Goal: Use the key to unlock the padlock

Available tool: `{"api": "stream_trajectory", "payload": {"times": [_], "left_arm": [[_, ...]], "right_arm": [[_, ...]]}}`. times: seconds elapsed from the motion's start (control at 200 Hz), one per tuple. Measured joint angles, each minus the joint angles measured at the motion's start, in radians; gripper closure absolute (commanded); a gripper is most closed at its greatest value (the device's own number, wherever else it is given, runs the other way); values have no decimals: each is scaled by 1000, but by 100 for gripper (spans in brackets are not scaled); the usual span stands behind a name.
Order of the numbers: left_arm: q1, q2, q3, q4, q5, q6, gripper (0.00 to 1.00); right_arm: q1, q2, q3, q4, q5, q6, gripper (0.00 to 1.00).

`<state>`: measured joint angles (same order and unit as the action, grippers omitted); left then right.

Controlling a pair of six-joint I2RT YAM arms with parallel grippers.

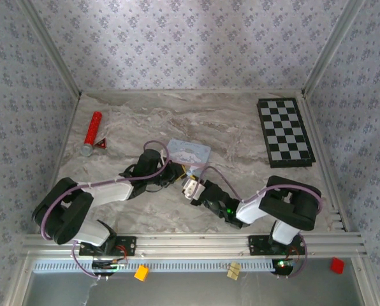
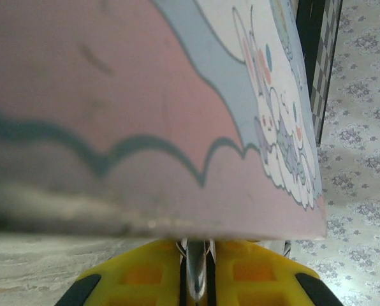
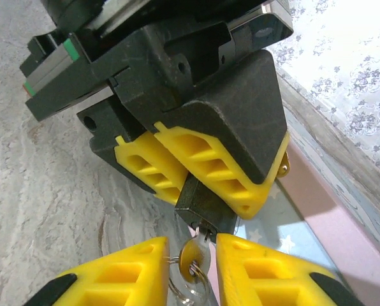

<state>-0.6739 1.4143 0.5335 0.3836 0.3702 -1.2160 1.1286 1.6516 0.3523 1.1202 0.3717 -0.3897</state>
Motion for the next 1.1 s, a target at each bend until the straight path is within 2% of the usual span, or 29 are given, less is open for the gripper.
{"api": "stream_trajectory", "payload": {"times": [0.36,0.61,0.815,1.099], "left_arm": [[1,-1,-1,-4,-3,-1,100],[6,-1,-1,-2,-8,-1,100],[6,-1,-5,4,-25,2,98],[6,-1,-21,56,-42,13,92]], "right_arm": [[0,43,14,13,37,12,83],[0,51,26,11,45,77,90],[-13,43,44,-35,21,188,96],[-78,-16,56,-132,-127,441,100]]}}
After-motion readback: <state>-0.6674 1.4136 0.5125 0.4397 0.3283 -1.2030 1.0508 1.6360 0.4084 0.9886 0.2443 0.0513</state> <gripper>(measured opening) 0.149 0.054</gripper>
